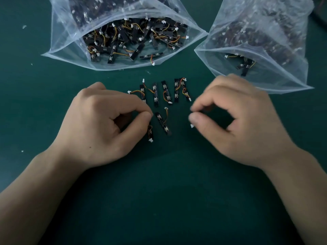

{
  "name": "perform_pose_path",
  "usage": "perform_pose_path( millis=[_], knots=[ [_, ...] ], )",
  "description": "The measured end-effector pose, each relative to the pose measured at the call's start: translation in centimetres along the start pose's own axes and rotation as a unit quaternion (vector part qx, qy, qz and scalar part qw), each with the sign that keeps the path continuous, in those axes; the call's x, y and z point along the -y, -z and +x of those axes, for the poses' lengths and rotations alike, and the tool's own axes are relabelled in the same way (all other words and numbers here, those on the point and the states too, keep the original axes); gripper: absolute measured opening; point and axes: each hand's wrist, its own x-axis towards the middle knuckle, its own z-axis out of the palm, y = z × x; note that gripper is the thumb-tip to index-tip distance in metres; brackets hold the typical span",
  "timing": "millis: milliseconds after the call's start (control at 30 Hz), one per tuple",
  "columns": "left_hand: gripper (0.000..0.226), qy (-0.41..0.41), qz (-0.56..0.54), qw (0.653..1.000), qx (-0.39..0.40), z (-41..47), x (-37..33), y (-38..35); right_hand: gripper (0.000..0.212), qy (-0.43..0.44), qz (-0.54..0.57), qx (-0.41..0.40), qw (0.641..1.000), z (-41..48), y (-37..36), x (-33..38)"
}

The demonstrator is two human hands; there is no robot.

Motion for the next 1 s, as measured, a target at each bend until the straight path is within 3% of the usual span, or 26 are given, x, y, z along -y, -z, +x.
perform_pose_path(
  millis=[300,667,1000],
  knots=[
    [0.017,0.018,-0.001,0.999,0.03,0.0,-0.2,0.2,0.003,-0.015,0.028,0.093,0.995,-0.4,0.8,-1.4],
    [0.029,-0.001,0.018,0.998,0.057,0.3,-0.2,0.4,0.01,-0.016,0.063,0.051,0.997,-0.7,0.6,-1.3],
    [0.031,0.016,-0.005,0.999,0.046,0.1,-0.3,0.2,0.005,-0.055,0.04,0.082,0.994,-0.4,-0.3,-0.2]
  ],
)
